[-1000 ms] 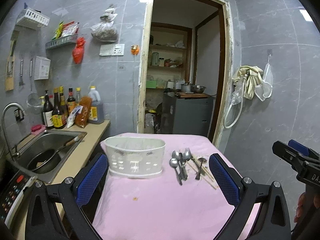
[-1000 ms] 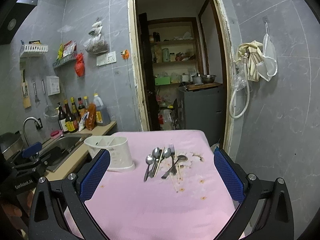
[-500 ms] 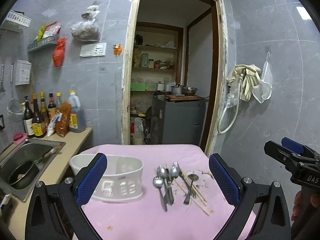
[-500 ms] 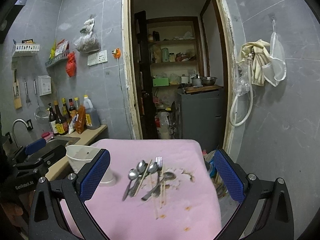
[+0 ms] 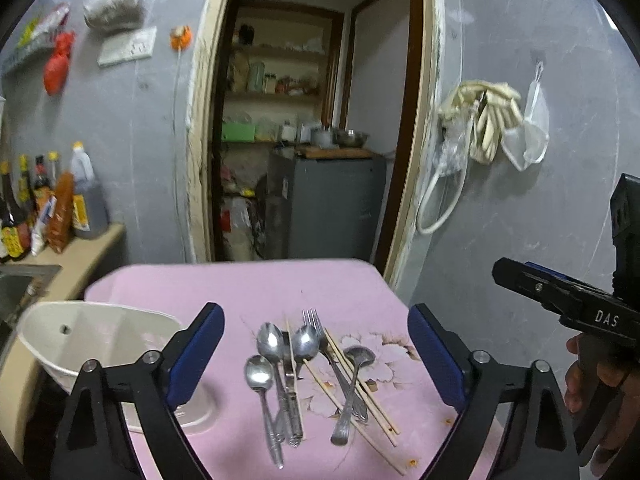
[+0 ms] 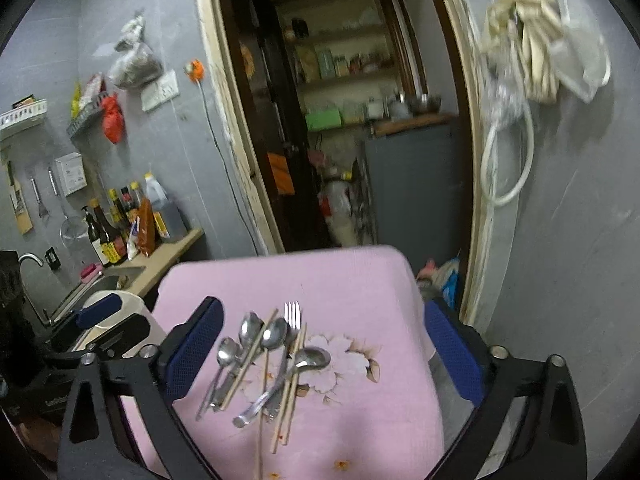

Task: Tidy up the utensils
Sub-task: 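Lower the left tool onto the utensil pile and close on the knife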

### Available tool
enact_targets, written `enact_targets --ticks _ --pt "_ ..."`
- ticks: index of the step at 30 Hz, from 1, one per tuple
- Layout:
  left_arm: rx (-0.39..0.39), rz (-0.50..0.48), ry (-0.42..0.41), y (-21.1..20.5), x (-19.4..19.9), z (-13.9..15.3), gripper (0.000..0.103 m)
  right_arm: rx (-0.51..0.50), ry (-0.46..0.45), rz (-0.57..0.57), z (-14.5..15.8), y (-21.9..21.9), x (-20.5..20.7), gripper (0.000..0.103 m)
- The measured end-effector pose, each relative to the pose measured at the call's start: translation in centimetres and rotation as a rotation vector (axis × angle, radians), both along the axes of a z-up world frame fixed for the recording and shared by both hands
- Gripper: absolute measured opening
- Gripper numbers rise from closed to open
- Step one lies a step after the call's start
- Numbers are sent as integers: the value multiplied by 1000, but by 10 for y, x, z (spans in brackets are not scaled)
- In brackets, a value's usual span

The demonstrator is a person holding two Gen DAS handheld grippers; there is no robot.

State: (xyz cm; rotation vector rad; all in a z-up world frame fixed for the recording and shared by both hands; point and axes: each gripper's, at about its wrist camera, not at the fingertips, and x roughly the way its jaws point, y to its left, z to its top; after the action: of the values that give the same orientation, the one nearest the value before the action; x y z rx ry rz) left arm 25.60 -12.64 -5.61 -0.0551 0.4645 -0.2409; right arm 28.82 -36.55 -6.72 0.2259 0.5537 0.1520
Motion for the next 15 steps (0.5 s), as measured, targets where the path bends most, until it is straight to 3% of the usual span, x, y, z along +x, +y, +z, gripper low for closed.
enact_targets --ticks 4,15 --pt "-5 7 78 -7 29 -23 81 42 95 26 -33 -2 23 74" --pt "7 166 298 -5 85 -84 64 172 326 139 -117 19 62 35"
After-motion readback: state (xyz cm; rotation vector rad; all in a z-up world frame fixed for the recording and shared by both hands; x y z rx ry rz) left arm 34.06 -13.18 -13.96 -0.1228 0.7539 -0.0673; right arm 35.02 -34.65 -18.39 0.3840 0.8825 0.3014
